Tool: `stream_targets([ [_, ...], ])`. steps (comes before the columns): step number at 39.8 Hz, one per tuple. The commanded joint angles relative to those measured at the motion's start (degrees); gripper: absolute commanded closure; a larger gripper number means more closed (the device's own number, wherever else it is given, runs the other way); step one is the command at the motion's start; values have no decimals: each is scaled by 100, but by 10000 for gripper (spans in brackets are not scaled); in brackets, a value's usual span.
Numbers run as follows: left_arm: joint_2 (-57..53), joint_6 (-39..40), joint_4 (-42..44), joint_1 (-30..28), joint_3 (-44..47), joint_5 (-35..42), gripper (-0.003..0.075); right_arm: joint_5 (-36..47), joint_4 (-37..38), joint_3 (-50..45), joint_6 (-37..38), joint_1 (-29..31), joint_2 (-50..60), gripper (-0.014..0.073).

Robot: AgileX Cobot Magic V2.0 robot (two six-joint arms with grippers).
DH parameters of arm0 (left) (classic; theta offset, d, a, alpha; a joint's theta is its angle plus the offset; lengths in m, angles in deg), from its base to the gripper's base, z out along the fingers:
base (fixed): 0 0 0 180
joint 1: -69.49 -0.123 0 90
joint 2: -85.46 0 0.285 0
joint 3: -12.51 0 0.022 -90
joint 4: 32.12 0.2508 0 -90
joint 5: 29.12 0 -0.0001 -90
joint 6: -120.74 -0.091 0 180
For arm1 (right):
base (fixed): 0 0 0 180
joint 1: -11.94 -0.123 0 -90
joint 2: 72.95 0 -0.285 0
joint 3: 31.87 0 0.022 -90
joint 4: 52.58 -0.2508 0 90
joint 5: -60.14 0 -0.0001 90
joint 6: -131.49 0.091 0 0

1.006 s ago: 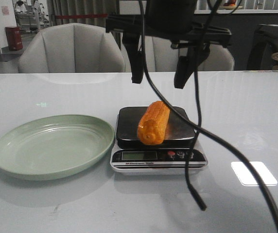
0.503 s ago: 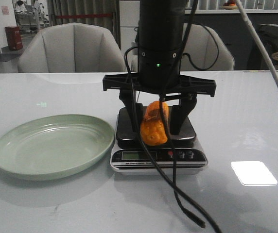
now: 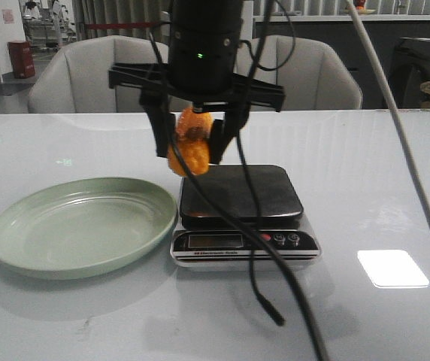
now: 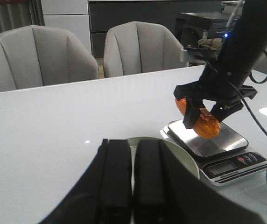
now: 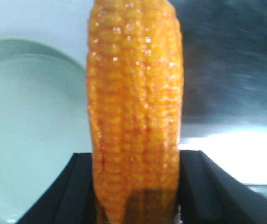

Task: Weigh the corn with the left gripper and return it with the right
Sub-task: 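Carry the corn cob with the right gripper onto the green plate and release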

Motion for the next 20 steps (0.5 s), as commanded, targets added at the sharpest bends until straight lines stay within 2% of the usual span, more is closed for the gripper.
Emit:
stream_targets([
  [1, -54, 10, -3, -20, -134, 442, 598, 460, 29, 273, -89, -220, 345, 332],
  [13, -54, 10, -3, -20, -134, 442, 598, 1396, -148, 273, -89, -926, -24, 324],
  [16, -54, 10, -3, -20, -134, 442, 598, 1598, -176, 273, -89, -992, -151, 287],
  [20, -54, 10, -3, -20, -134, 442, 598, 1761, -176, 273, -89, -997, -296, 181],
])
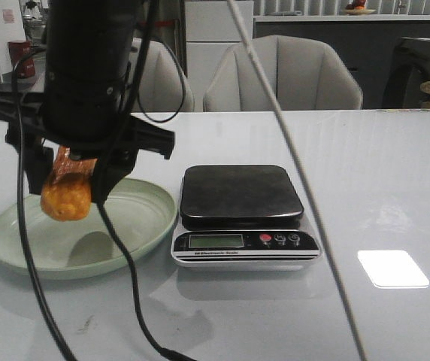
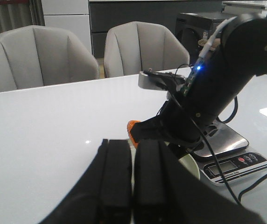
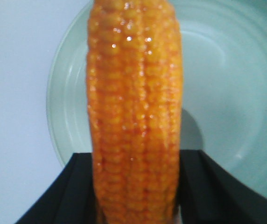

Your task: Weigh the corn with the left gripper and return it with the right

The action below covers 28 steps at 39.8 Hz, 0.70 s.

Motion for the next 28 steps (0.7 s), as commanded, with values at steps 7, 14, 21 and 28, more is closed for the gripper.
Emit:
stream_targets([
  [7, -54, 10, -3, -20, -134, 442, 598, 342, 75, 180, -84, 30, 122, 12],
  [14, -54, 10, -3, -20, -134, 442, 598, 353, 75, 180, -84, 90, 114, -12],
  [21, -54, 10, -3, -20, -134, 442, 598, 172, 75, 180, -84, 337, 392, -12],
  [28, -54, 10, -3, -20, -134, 442, 598, -469, 75, 180, -254, 657, 839, -12],
])
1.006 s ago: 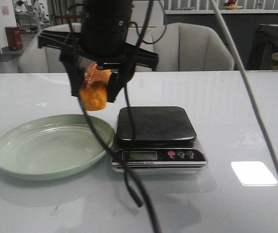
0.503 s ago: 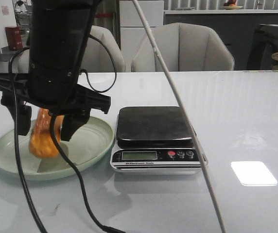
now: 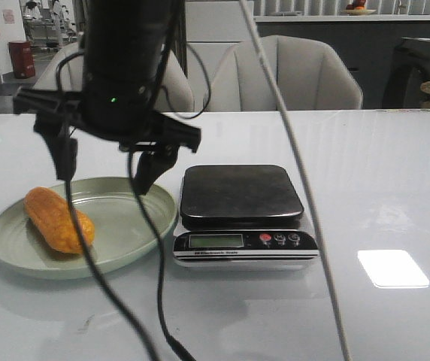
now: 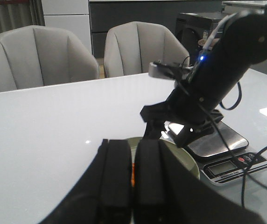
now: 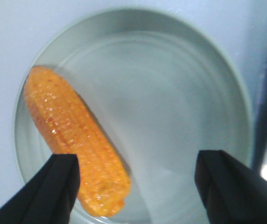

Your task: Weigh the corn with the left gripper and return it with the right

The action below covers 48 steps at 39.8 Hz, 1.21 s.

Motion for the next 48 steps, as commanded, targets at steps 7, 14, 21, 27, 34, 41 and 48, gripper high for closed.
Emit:
stream_targets([
  [7, -54, 10, -3, -20, -134, 442, 598, -841, 55, 180, -1381, 506, 1097, -12],
  [14, -54, 10, -3, -20, -134, 442, 598, -1334, -890, 172, -3257, 1080, 1544, -12],
  [21, -54, 10, -3, -20, -134, 442, 598, -1790, -1407, 81, -4336, 1698, 1942, -12],
  [27, -54, 10, -3, -20, -134, 442, 598, -1725, -1407, -448, -4633, 2146, 2497, -10],
  [34, -54, 10, -3, -20, -134, 442, 598, -981, -1407, -1677, -5212, 2417, 3571, -10],
  [41, -54, 10, -3, -20, -134, 442, 598, 83, -1388, -3222, -5218, 2543, 4762, -10],
  [48, -54, 10, -3, -20, -134, 442, 598, 970, -1388, -4684, -5218, 2543, 5999, -10],
])
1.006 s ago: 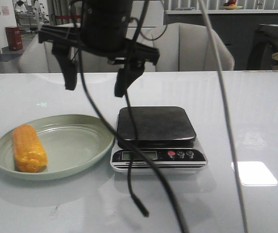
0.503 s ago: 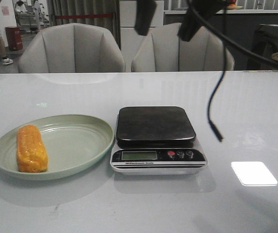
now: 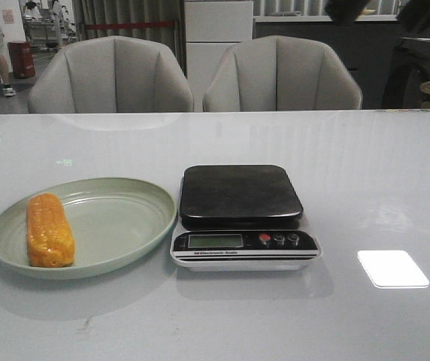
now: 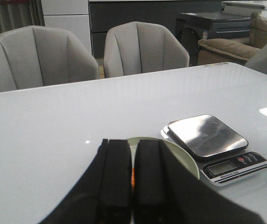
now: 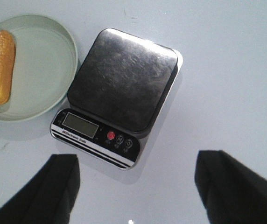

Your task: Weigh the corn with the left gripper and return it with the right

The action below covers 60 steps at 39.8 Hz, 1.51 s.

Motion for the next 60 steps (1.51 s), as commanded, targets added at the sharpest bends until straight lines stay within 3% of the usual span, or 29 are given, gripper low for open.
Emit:
stream_targets([
  [1, -54, 10, -3, -20, -134, 442, 598, 845, -55, -620, -72, 38, 871, -10],
  [17, -54, 10, -3, -20, -134, 442, 598, 2439, -50, -2920, -72, 38, 3889, -10],
  [28, -54, 10, -3, -20, -134, 442, 598, 2790, -4, -4053, -72, 38, 5971, -10],
  [41, -54, 10, -3, -20, -134, 442, 598, 3809, 35, -4954, -72, 38, 6507, -7],
  [45, -54, 10, -3, -20, -134, 442, 598, 3911, 35, -5029, -72, 38, 6507, 80],
  [47, -54, 10, -3, -20, -134, 442, 598, 3896, 35, -5036, -72, 38, 6507, 181],
  [51, -54, 10, -3, -20, -134, 442, 598, 3825, 41, -5036, -72, 38, 6507, 479],
  [55, -54, 10, -3, -20, -134, 442, 598, 3765, 35, -5036, -72, 38, 6507, 428],
  [60, -54, 10, -3, -20, -134, 442, 598, 3765, 35, -5036, -72, 38, 6507, 431],
])
